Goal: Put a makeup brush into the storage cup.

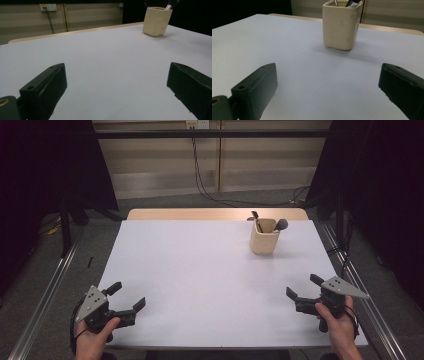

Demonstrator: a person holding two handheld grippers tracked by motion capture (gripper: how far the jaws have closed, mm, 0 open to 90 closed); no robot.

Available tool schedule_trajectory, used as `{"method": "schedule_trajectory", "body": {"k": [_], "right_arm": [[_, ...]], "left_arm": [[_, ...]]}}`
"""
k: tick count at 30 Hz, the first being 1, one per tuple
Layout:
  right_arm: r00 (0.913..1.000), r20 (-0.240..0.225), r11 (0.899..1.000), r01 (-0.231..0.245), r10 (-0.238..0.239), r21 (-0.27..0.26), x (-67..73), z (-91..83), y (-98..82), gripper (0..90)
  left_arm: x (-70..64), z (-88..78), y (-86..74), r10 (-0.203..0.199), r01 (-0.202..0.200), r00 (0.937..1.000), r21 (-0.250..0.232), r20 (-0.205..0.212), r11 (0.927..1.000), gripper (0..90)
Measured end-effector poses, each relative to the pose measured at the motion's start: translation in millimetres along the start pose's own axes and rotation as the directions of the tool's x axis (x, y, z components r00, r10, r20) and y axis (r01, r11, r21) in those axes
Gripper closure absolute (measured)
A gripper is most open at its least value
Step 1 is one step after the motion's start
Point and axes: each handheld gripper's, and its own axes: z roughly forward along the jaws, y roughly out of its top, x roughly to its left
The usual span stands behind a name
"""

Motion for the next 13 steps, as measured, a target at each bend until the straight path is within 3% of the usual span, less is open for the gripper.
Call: {"method": "schedule_trajectory", "body": {"k": [13], "right_arm": [[0.9999, -0.012, 1.000, -0.009, 0.009, 0.008, -2.2, 0.5, -4.4, 1.8]], "left_arm": [[0.5, 0.3, 0.3, 0.004, -0.004, 1.0000, 0.001, 0.001, 1.0000, 2.8]]}}
